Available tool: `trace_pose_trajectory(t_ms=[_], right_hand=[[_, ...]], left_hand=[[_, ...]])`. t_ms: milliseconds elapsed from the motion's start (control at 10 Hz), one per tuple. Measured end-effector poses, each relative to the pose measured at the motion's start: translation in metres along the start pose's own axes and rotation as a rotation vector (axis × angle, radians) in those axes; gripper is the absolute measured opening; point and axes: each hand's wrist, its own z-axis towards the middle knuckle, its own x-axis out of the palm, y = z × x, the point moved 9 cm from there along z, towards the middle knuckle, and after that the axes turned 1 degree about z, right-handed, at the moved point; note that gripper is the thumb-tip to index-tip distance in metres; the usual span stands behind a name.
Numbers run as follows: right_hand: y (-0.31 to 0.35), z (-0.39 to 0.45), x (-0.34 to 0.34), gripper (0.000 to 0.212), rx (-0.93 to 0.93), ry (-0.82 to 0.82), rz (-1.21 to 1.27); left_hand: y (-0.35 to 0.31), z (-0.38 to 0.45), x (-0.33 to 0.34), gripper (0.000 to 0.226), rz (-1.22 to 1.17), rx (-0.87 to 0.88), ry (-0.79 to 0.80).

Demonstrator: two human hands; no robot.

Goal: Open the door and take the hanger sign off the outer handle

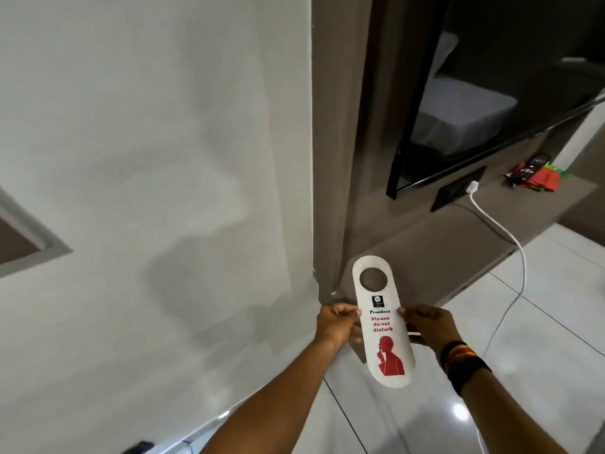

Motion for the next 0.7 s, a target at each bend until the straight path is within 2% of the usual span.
trace_pose_trajectory(t_ms=[200, 300, 400, 600, 700], right_hand=[[-0.027, 0.056, 0.022, 0.015, 0.111, -0.017, -0.051], [-0.032, 0.065, 0.026, 0.016, 0.128, -0.053, -0.048], [-0.028, 0.069, 0.021, 0.006, 0.089, -0.089, -0.075], [-0.002, 0.052, 0.012, 0.015, -0.045, -0.124, -0.053], [0.015, 0.033, 0.016, 0.014, -0.168, -0.182, -0.102]], left_hand=[[0.001, 0.033, -0.008, 0.014, 0.071, -0.043, -0.081], [-0.003, 0.039, -0.009, 0.014, 0.059, -0.075, -0.072], [-0.006, 0.04, -0.004, 0.023, 0.003, -0.099, -0.038], [-0.014, 0.029, 0.006, 0.016, -0.098, -0.045, -0.013], [-0.02, 0.019, -0.003, 0.027, 0.042, 0.071, -0.12]])
